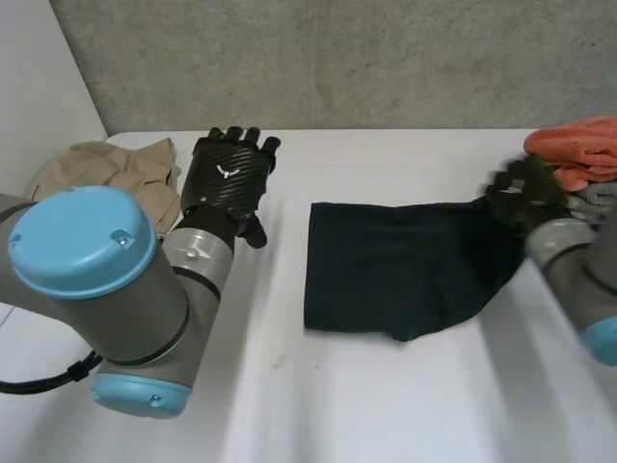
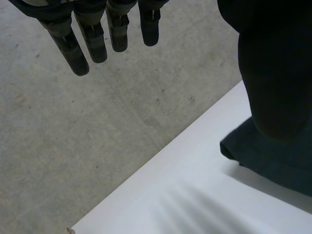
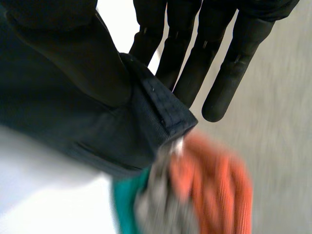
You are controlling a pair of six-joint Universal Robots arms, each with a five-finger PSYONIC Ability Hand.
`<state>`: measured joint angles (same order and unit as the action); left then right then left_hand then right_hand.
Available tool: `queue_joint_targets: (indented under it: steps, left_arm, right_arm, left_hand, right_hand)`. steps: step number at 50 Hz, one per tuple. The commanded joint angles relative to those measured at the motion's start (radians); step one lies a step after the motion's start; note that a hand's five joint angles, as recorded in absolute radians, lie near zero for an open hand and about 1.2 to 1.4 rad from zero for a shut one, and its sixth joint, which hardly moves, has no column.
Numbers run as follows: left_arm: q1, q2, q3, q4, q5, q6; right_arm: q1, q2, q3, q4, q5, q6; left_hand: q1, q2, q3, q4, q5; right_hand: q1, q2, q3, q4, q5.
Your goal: Fold the laundry.
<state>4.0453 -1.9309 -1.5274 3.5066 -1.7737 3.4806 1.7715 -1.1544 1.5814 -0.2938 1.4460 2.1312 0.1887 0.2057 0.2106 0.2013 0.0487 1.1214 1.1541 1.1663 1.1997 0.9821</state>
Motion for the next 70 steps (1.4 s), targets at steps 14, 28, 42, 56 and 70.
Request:
queue_joint_targets:
  steps: [14,28,42,56,70]
  left_arm:
    - [0.021,0.035,-0.021,0.015,0.005,-0.001]
    - [-0.085,-0.295,0.383,-0.029,0.119,-0.026]
    - [-0.114,-0.618,0.690,-0.480,0.002,-0.017]
    - [-0.115,-0.471,0.708,-0.629,-0.016,-0.029]
    - [-0.065,-0.143,0.475,-0.587,0.227,-0.162]
  right_arm:
    - [0.378,0.058,0.080,-0.134,-0.397,0.040]
    - [0.112,-0.038,-0.107,0.060,-0.363,0.992]
    - [0.114,0.398,-0.483,0.505,-0.251,0.638]
    - [0.115,0.172,-0.344,0.374,-0.167,0.529]
    - [0.128,-0.146,0.213,-0.011,-0.200,0.519]
  left_hand:
    - [-0.008,-0.025,-0.029,-0.020,-0.042]
    - [0.010,-0.007,-0.012,-0.002,-0.024]
    - [0.034,0.017,0.012,0.021,-0.001]
    - [0.022,0.005,0.000,0.009,-0.013]
    - [0.007,-0.010,-0.015,-0.005,-0.027]
  right_hand:
    - [-0.947,-0.980,-0.992,-1.025,-0.982]
    - [-0.947,-0.980,-0.992,-1.025,-0.982]
    - [-0.947,-0.980,-0.992,-1.025,-0.982]
    - [-0.947,-0.980,-0.992,-1.025,-0.982]
    - [-0.947,-0.980,-0.992,-1.025,-0.982]
